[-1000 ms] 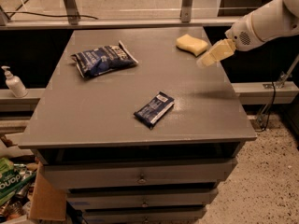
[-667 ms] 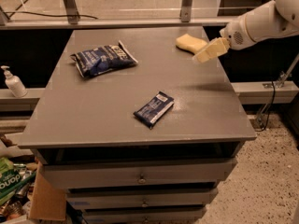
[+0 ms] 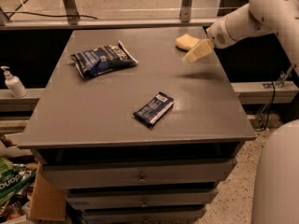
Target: Move sponge near rxbar blueberry
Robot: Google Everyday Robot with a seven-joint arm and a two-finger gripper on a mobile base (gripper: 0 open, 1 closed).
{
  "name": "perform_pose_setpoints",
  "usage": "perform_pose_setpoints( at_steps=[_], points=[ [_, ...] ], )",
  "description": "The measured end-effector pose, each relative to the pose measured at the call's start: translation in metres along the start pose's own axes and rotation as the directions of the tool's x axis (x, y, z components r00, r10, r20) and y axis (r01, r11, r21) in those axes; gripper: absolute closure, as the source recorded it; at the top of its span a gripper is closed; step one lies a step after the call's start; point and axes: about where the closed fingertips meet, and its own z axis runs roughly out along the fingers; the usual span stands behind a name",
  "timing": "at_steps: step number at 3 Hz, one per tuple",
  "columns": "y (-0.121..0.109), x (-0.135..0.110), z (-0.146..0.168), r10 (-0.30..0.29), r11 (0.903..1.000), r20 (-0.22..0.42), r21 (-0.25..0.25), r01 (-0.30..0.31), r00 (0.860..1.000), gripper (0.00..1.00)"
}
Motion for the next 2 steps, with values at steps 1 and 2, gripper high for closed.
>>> perform_pose_setpoints(
  at_steps=[1,2],
  points=[
    [-0.011,-0.002,0.024,-0.004,0.9999,-0.025,0.013,0.004,1.0,0.0],
    [-0.021,-0.001,0.037,0.032,0.9991,-0.035,0.03,-0.031,0.999,0.0]
  ],
)
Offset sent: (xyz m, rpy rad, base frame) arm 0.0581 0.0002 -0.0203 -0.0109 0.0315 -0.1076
